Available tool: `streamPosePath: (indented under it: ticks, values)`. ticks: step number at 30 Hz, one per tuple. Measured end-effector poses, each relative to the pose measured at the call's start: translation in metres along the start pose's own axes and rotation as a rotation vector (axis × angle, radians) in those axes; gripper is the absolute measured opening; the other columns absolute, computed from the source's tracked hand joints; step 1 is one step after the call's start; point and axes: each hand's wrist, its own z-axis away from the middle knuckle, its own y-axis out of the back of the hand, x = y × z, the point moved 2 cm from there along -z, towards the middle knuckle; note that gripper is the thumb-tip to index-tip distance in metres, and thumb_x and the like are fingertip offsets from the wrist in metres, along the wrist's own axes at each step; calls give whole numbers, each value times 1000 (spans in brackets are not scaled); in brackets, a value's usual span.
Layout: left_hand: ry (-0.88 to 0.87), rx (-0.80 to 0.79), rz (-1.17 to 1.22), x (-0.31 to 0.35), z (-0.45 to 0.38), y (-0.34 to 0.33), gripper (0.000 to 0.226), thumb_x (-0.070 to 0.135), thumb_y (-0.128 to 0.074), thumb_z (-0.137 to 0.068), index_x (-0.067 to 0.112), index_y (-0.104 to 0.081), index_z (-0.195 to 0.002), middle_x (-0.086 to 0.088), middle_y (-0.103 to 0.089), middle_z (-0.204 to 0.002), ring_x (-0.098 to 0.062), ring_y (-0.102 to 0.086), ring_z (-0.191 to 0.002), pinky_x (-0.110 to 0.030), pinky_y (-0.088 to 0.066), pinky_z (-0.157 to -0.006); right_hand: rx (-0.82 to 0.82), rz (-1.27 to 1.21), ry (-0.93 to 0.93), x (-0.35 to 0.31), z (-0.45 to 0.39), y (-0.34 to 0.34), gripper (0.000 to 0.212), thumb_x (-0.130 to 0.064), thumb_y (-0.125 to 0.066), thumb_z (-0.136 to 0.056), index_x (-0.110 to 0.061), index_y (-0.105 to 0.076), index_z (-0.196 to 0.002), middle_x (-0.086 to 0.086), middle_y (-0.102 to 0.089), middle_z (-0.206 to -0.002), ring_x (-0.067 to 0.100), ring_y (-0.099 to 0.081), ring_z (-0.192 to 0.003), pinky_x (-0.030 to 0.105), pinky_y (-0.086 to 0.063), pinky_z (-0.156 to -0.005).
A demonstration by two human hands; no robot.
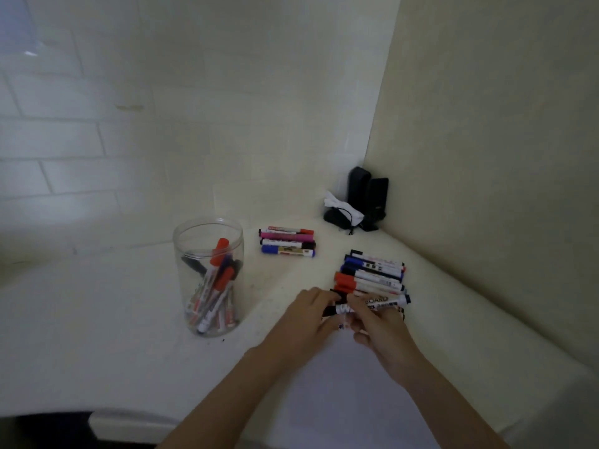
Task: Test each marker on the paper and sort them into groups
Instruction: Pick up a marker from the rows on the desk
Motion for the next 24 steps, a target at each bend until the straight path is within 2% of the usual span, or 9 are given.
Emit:
streamPosePath:
  ticks: [5, 8, 9, 11, 15, 17, 20, 22, 24]
  values:
    - [42, -28, 166, 23, 2, -3, 23, 28, -38, -103, 16, -55, -113, 4, -60, -103, 0, -51, -87, -9, -39, -77, -29, 57, 118, -7, 14, -1, 18, -29, -63, -93, -12, -65, -87, 4, -55, -68, 8, -49, -60, 23, -42, -57]
    - [25, -62, 180, 30, 8, 2, 23, 30, -36, -103, 15, -53, -105, -1, -65, -99, -6, -59, -81, -28, -49, -75, -91, 105, 188, -13, 23, 0, 27, -26, -58, -96, -3, -60, -81, 8, -51, -66, 8, -45, -57, 19, -39, -53]
    - [7, -71, 188, 32, 10, 4, 22, 30, -36, -103, 14, -52, -103, 0, -65, -94, -4, -58, -74, -28, -48, -69, -118, 111, 204, -15, 25, -1, 29, -24, -56, -97, -1, -58, -79, 7, -49, -64, 8, -42, -55, 19, -37, -52]
    - [-37, -72, 201, 38, 14, 9, 17, 29, -38, -103, 16, -49, -100, 8, -60, -77, 1, -52, -60, -17, -38, -55, -153, 111, 209, -17, 29, 0, 29, -23, -55, -98, -2, -57, -79, 2, -46, -60, 6, -40, -54, 19, -36, -51]
    - [-55, -64, 203, 44, 16, 13, 14, 28, -40, -102, 18, -50, -100, 16, -47, -62, -1, -47, -50, -12, -31, -50, -178, 82, 215, -16, 31, 2, 41, -27, -55, -96, 12, -54, -86, 3, -42, -60, 10, -34, -54, 22, -32, -51]
    - [-35, -61, 220, 44, 16, 13, 21, 30, -41, -102, 12, -53, -103, 12, -48, -61, -4, -44, -49, -13, -31, -49, -177, 67, 222, -16, 31, 3, 40, -29, -56, -95, 10, -54, -84, 4, -39, -61, 11, -32, -55, 22, -31, -51]
    - [63, -28, 335, 36, 16, 15, 16, 33, -46, -100, 19, -54, -103, 4, -55, -67, -4, -42, -51, -15, -35, -52, -138, -8, 215, -17, 29, 7, 25, -28, -61, -92, -5, -60, -81, 6, -37, -64, 12, -31, -57, 23, -28, -50]
    - [238, 36, 536, 27, 16, 20, 11, 28, -48, -99, 21, -57, -96, 3, -58, -69, -8, -49, -60, -21, -43, -60, -84, -144, 157, -16, 28, 12, 19, -28, -67, -85, -10, -60, -86, 4, -38, -65, 11, -33, -58, 22, -31, -50]
    - [354, 64, 756, 24, 18, 22, 19, 23, -48, -99, 16, -63, -90, 4, -61, -72, -10, -55, -69, -22, -48, -70, -74, -262, 67, -12, 28, 15, 21, -24, -71, -80, -9, -62, -92, 3, -46, -66, 11, -42, -58, 21, -40, -52]
